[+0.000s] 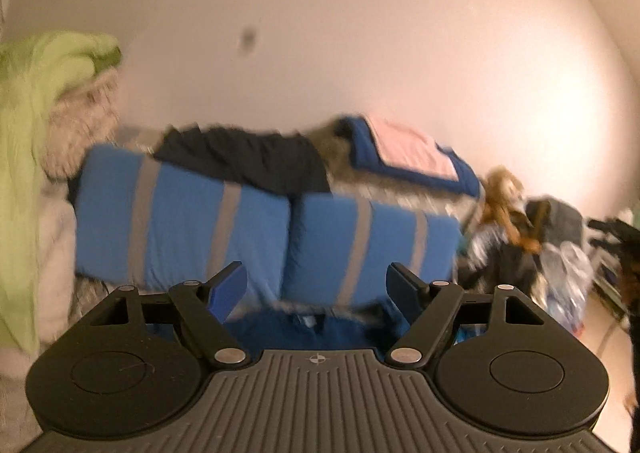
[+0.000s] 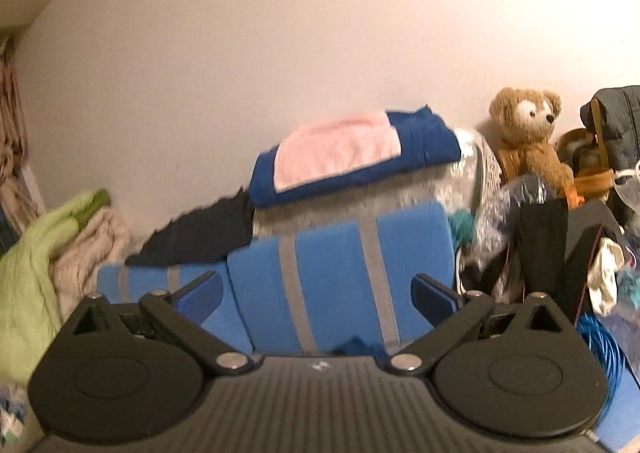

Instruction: Fold clothes

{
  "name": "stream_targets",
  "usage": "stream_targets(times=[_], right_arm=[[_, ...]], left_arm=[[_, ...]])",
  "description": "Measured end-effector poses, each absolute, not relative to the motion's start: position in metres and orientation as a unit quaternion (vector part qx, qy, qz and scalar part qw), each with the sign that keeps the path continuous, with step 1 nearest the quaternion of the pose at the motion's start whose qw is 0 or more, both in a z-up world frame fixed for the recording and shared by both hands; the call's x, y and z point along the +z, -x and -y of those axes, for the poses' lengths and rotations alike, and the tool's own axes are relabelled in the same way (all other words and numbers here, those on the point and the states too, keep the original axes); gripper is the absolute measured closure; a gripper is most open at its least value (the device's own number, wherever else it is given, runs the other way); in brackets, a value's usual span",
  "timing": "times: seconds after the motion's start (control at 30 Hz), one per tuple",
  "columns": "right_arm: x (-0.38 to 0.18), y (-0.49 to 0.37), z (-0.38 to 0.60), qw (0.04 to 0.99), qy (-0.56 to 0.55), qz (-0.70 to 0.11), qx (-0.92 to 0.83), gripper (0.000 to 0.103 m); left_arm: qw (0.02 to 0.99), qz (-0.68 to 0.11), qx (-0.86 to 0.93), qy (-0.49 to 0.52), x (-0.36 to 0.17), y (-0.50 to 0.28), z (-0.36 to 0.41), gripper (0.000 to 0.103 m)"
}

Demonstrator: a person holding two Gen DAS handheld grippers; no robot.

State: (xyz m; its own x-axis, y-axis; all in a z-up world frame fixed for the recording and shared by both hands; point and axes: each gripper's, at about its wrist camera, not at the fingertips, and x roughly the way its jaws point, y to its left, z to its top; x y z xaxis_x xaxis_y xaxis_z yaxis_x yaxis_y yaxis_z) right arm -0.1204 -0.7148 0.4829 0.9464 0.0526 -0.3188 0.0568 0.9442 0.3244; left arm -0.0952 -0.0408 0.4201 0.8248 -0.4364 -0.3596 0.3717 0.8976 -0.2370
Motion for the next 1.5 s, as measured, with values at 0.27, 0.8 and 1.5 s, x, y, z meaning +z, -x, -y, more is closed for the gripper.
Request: stream_targets(times=[0.27,0.8,1.5], right_arm=[[0.482,0.091,0.736,0.985,-0.143,-0.082,-0.047,0.0],[0.257,0.026,0.679,0.985,-0.048,-0.165,-0.032,0.0],[0.098,-0.037,0.698,0.954,-0.095,-0.285,-0.011,0.009]], left_arm=[[0.982,-0.111,-0.142,0.06,0.4,0.045,0.066,0.019],[0.969,-0.18,-0.168,0.012,0.198,0.007,0.201,0.019],[0.944,-0.252,-0.215,0.002,0.078,-0.005,0.257,0.019]])
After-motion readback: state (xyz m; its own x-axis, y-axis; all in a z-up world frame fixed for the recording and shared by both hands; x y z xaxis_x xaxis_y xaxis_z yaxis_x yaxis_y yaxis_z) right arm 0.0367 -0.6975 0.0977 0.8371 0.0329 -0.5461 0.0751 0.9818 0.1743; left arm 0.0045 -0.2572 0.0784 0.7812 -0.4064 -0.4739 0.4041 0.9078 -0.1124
